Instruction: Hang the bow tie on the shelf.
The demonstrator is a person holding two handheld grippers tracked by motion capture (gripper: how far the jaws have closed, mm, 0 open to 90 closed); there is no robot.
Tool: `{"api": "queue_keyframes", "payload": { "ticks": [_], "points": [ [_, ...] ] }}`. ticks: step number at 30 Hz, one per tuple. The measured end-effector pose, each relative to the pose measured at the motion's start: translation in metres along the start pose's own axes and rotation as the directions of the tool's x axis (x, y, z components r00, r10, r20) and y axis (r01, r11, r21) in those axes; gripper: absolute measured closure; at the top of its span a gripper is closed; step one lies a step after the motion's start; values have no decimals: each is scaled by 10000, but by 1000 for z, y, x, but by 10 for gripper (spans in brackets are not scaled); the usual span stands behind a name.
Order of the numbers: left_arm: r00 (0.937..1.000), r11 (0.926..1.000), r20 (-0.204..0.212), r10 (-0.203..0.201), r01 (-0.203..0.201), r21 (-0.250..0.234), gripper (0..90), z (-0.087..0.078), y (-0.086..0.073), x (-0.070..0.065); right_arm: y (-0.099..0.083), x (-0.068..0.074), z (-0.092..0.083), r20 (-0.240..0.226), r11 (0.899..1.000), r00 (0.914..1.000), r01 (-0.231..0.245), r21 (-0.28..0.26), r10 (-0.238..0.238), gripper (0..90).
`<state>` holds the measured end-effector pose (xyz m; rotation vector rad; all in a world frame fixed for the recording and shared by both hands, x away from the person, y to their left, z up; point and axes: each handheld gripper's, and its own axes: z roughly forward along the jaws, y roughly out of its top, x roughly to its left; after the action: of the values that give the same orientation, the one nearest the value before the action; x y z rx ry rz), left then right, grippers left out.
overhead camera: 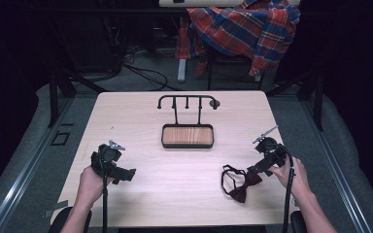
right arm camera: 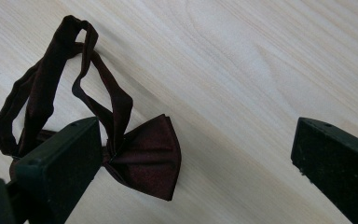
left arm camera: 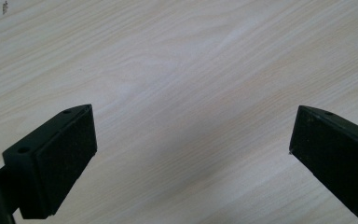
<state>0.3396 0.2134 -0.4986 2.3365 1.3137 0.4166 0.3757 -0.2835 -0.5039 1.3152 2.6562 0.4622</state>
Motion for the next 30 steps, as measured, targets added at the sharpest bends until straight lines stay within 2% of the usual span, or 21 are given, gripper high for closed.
{"api": "queue_keyframes", "payload": {
  "ticks": [5, 6, 9, 11, 14, 15, 16, 19, 21, 23, 25, 27, 29, 30],
  "points": [
    [10000, 10000, 32, -2, 3, -30, 6, 0, 0, -2, 0, 0, -2, -18, 9998, 9998, 193, 58, -193, 16],
    [10000, 10000, 10, 3, -3, -18, 6, 0, 0, -2, 1, 1, -2, -141, 9998, 9997, 204, -12, -204, 13],
    [10000, 10000, -18, 19, -19, -22, 6, -1, -1, -2, 2, 4, -3, -4, 9995, 9996, 286, -129, -286, 9],
    [10000, 10000, -42, 41, -42, -38, 6, 0, 1, -3, 3, 6, -4, -46, 9985, 9985, 547, -69, -547, 3],
    [10000, 10000, -4, 91, -91, 33, 6, 2, 2, -4, 2, 8, -4, -57, 9981, 9981, 618, -87, -618, 2],
    [10000, 9999, -17, 97, -97, 32, 6, 2, 2, -4, 2, 10, -3, -59, 9983, 9987, 514, -280, -516, 2],
    [10000, 9999, -17, 96, -96, 32, 6, 1, 2, -3, 3, 9, -4, -28, 9970, 9970, 779, -46, -779, 1],
    [10000, 10000, -47, 35, -35, -30, 6, 0, 1, -2, 4, 12, -1, -180, 9965, 9964, 822, -122, -824, 2],
    [10000, 10000, -51, 28, -28, -76, 6, -1, 1, -2, 5, 14, 1, -636, 9962, 9944, 824, -291, -842, 2],
    [10000, 9999, -25, 46, -46, -121, 6, -1, 1, -3, 6, 15, 0, -763, 9943, 9914, 1049, -176, -1059, 2],
    [10000, 9999, -7, 50, -50, -122, 6, -1, 1, -3, 6, 18, -1, -788, 9933, 9905, 1100, -354, -1125, 2],
    [10000, 9999, -1, 41, -41, -113, 6, -1, 1, -3, 7, 20, -1, -804, 9919, 9888, 1232, -312, -1254, 2],
    [10000, 10000, 30, 42, -42, -87, 6, 0, 2, -3, 8, 23, 1, -830, 9925, 9896, 1146, -414, -1177, 2],
    [10000, 10000, 35, 68, -67, -66, 6, 0, 2, -3, 9, 23, 1, -759, 9906, 9879, 1333, -299, -1352, 8]
  ]
}}
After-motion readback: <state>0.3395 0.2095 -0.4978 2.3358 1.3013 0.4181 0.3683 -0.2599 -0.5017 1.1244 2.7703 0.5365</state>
